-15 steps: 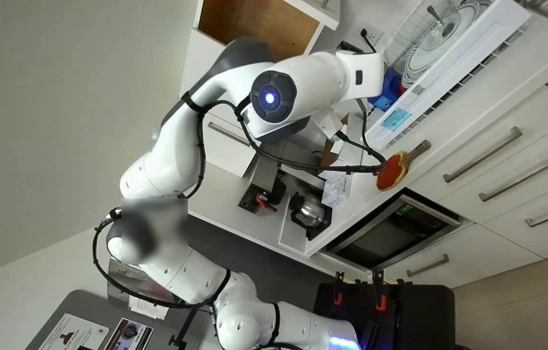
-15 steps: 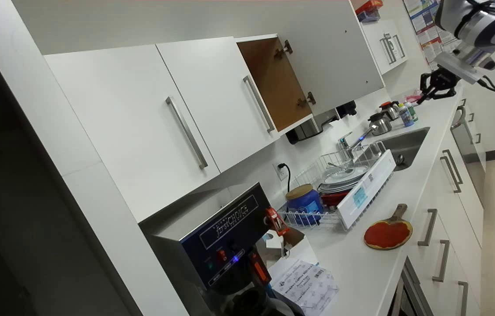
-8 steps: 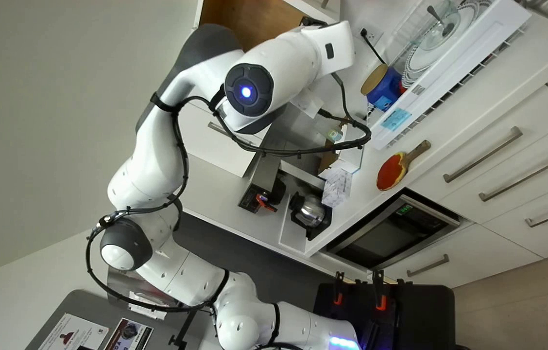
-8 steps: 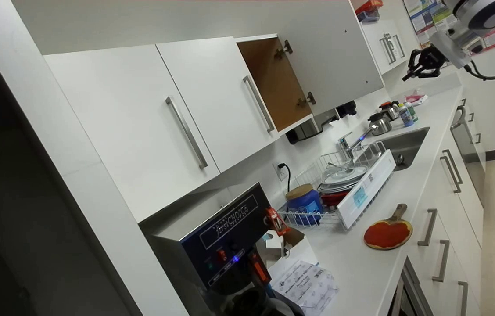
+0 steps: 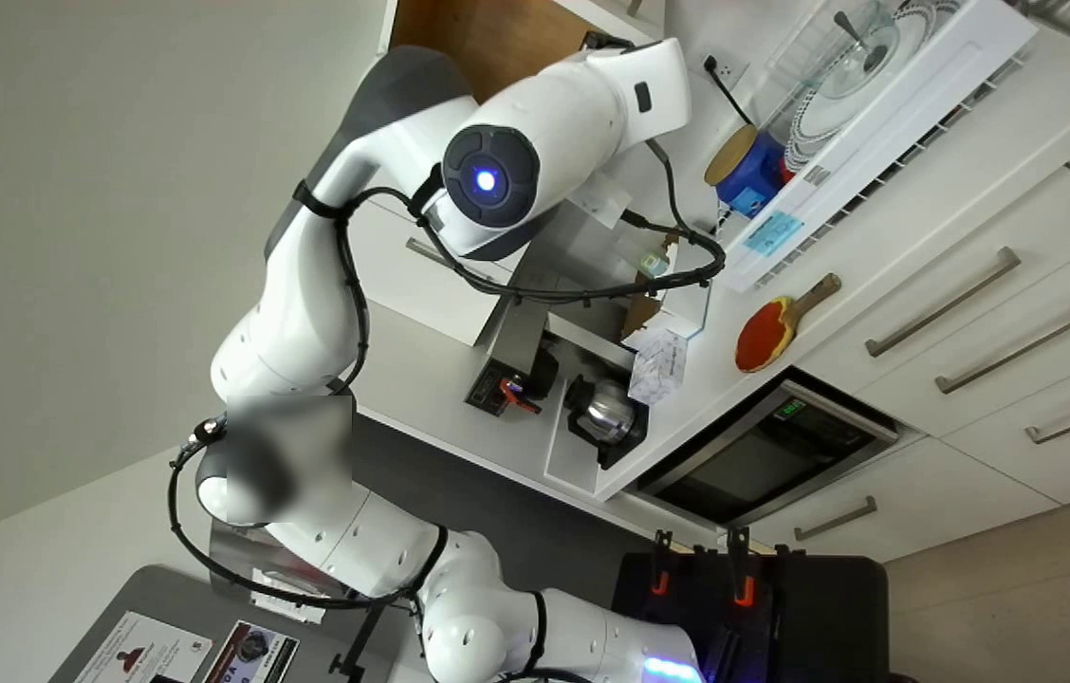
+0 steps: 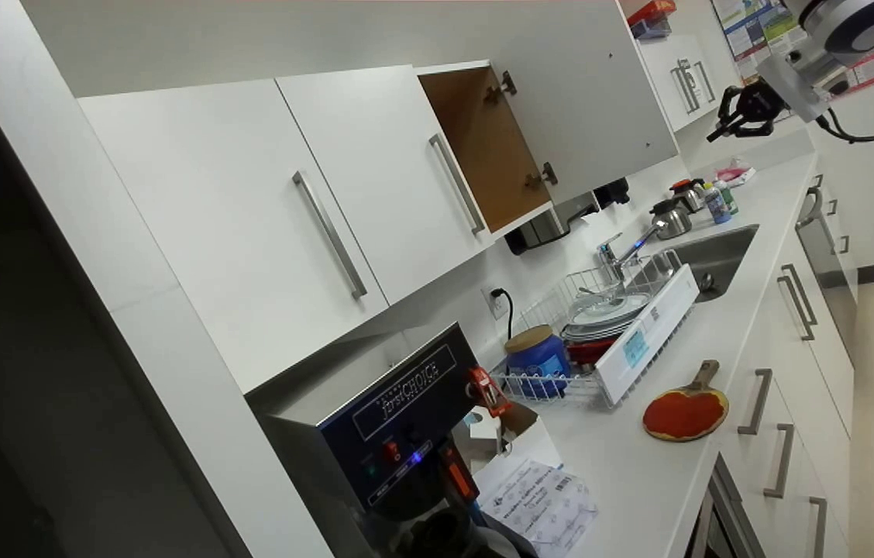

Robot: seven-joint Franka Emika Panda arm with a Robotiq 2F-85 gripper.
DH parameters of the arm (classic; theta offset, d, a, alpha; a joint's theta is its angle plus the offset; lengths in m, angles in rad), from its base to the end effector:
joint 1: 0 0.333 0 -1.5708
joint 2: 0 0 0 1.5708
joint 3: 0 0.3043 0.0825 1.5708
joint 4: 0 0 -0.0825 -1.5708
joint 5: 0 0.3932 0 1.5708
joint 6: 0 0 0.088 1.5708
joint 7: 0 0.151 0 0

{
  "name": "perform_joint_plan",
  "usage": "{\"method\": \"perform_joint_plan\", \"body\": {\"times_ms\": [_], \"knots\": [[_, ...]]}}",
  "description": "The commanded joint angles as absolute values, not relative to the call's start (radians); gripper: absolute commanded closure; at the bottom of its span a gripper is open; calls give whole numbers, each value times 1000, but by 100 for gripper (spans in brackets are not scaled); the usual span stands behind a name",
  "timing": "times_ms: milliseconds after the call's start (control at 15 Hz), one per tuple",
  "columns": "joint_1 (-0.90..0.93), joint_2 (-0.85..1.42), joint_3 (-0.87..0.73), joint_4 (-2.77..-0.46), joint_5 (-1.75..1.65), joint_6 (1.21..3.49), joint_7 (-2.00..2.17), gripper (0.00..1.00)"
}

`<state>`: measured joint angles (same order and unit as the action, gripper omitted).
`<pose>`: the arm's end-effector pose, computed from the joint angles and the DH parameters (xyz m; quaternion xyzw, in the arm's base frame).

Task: Remove the blue object from the bottom shelf, put it in the drawer and then close the drawer

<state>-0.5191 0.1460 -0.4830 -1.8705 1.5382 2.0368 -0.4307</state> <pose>0.4374 -0.4852 0.4650 -0.6257 0.4952 -0.4122 0.4398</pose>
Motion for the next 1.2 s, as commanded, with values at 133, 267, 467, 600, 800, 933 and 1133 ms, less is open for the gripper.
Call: {"method": "perform_joint_plan", "body": {"times_ms": [133,267,467,600,800,933,1133], "knots": [[-534,194,-478,-1747,1621,2020,-441,100],[-542,222,-478,-1680,1649,2007,-435,100],[-560,281,-470,-1569,1692,1972,-409,100],[-576,328,-461,-1500,1721,1934,-389,100],[-605,397,-435,-1407,1756,1889,-347,100],[-626,436,-410,-1356,1768,1873,-317,100],[-661,489,-370,-1283,1767,1843,-256,100]]}}
